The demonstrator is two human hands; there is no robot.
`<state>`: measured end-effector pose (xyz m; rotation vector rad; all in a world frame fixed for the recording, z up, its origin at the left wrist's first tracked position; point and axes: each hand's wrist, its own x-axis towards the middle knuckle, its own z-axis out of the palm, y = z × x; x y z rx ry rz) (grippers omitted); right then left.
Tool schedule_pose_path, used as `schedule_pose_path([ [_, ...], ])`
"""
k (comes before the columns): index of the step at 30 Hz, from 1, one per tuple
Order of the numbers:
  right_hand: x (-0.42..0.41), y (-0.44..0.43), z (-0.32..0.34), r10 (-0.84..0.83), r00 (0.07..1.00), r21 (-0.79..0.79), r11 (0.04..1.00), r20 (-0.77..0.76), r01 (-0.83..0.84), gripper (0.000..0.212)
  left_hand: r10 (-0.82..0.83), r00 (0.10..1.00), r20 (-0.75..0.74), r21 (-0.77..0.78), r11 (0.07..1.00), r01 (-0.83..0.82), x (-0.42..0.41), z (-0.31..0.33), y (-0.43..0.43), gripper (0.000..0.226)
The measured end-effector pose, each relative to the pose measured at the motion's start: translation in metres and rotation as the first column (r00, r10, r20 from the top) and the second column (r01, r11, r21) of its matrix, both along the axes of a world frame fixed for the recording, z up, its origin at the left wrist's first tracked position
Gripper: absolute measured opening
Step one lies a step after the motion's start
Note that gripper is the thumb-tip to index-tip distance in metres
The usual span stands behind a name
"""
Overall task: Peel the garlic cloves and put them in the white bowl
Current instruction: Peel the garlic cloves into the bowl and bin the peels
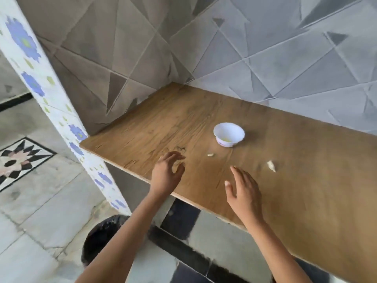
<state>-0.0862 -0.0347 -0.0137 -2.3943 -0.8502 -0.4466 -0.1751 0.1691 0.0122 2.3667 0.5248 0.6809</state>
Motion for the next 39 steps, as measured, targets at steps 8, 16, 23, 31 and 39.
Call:
schedule_pose_path([
  [8,0.056,-0.097,-0.025,-0.277,0.950,-0.358,0.910,-0.145,0.210,0.057,-0.147,0.962,-0.231,0.011,0.988,0.154,0.118,-0.007,-0.085,0.035],
  [16,0.061,-0.109,-0.030,-0.356,0.920,-0.431,0.865,-0.164,0.258,0.060,-0.151,0.893,-0.424,0.230,0.936,0.267,0.159,-0.019,-0.067,0.025],
  [23,0.059,-0.108,-0.031,-0.359,0.908,-0.437,0.867,-0.217,0.239,0.062,-0.318,0.939,-0.127,0.087,0.940,0.330,0.202,0.024,-0.051,0.021],
  [31,0.057,-0.100,-0.026,-0.364,0.899,-0.419,0.875,-0.241,0.242,0.062,-0.362,0.652,-0.667,0.143,0.796,0.588,0.275,0.039,-0.064,0.025],
  [39,0.054,-0.099,-0.031,-0.376,0.876,-0.252,0.918,-0.302,0.308,0.060,-0.525,0.795,-0.302,0.221,0.773,0.595,0.269,0.038,-0.089,0.017],
])
